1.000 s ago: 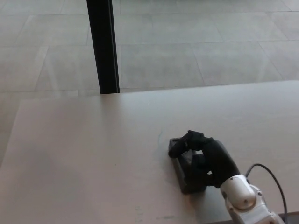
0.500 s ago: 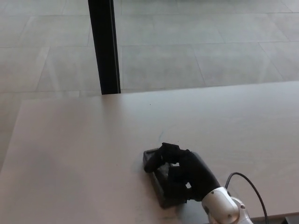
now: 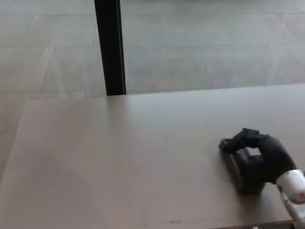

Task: The robot uses its right hand to hold the eraser kept in the middle of the desk and use it to wipe the desk by swiping its surface twice

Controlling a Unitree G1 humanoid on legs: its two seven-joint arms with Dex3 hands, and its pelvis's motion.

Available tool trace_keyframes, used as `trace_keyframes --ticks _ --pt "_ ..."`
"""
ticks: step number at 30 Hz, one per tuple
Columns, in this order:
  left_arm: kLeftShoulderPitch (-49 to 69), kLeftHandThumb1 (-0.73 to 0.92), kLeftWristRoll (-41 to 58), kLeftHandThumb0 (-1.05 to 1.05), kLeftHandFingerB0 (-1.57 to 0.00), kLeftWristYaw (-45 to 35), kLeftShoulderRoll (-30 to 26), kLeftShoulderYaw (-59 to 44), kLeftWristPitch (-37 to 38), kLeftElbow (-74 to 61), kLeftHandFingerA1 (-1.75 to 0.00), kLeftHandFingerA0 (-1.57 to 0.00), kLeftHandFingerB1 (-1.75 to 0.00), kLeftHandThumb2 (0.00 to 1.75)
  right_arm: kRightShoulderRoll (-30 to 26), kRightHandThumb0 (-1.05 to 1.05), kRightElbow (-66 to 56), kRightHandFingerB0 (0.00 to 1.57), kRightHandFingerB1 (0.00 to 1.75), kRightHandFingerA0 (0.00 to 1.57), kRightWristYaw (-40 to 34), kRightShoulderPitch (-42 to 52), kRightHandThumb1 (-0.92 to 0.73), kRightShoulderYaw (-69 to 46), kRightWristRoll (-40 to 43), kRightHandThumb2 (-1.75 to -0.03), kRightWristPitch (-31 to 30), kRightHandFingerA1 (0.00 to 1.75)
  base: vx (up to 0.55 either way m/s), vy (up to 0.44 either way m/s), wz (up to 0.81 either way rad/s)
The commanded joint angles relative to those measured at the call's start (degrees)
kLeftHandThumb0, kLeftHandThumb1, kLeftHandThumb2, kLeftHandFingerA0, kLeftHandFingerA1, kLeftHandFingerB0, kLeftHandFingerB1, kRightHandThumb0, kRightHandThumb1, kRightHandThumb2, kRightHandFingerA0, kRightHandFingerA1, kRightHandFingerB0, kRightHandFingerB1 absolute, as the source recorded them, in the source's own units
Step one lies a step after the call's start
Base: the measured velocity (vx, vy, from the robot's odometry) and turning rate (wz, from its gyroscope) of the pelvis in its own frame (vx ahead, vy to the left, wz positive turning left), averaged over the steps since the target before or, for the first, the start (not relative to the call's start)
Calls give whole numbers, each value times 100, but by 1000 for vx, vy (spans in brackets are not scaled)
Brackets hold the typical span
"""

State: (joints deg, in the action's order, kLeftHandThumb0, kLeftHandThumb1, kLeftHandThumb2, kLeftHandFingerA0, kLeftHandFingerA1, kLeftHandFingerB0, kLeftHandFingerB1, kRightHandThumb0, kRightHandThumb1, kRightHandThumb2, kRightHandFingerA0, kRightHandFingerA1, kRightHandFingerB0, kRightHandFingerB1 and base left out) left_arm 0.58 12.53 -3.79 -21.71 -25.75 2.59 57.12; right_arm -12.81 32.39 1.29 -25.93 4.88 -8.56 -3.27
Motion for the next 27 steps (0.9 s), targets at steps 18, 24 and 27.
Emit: trace_keyframes --ticks 18,24,27 --pt "88 69 69 -54 -58 -6 -53 -81 10 -5 -77 -70 -63 61 -346 -34 1011 69 155 95 -101 376 -67 -623 135 -84 71 175 0 0 0" --pt "59 70 67 -54 -57 16 -55 -87 -33 14 -77 -70 -62 61 -185 -34 781 74 153 94 432 397 -75 -742 507 -84 237 175 0 0 0" --pt "103 71 75 -55 -58 12 -44 -97 -24 -10 -78 -71 -62 61 -298 -45 413 72 65 86 843 401 -79 -809 731 -68 154 153 0 0 0"
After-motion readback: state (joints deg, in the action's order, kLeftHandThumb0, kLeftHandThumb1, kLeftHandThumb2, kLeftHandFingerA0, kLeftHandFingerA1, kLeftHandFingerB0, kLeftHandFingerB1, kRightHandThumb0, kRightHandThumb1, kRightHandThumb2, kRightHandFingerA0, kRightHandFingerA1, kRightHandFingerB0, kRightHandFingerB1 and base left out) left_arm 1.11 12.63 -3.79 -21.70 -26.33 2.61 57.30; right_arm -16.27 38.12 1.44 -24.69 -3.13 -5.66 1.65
